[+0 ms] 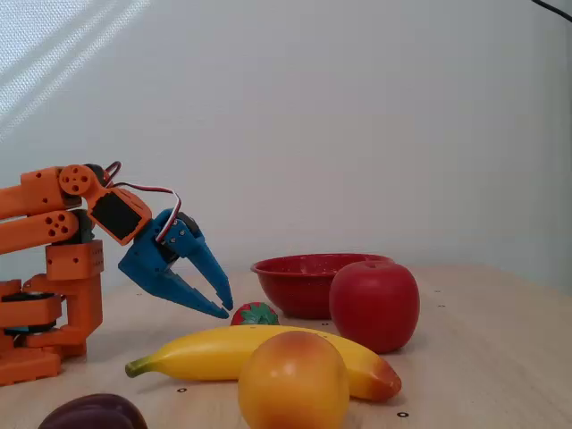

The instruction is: Put the plum in the red bowl.

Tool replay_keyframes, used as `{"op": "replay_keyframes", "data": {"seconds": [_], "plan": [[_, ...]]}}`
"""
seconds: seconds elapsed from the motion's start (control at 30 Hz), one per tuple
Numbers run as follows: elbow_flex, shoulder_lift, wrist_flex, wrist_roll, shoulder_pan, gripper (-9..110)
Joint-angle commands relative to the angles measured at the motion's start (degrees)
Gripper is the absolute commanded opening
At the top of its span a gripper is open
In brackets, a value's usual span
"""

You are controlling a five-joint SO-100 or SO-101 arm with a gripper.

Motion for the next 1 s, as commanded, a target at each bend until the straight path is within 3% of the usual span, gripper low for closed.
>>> {"op": "replay_keyframes", "data": {"seconds": [0.0, 0.97], "plan": [[0.4, 0.6, -0.4, 1.6, 0.8, 0], [-0.8, -5.7, -4.5, 1.6, 1.1, 0]]}}
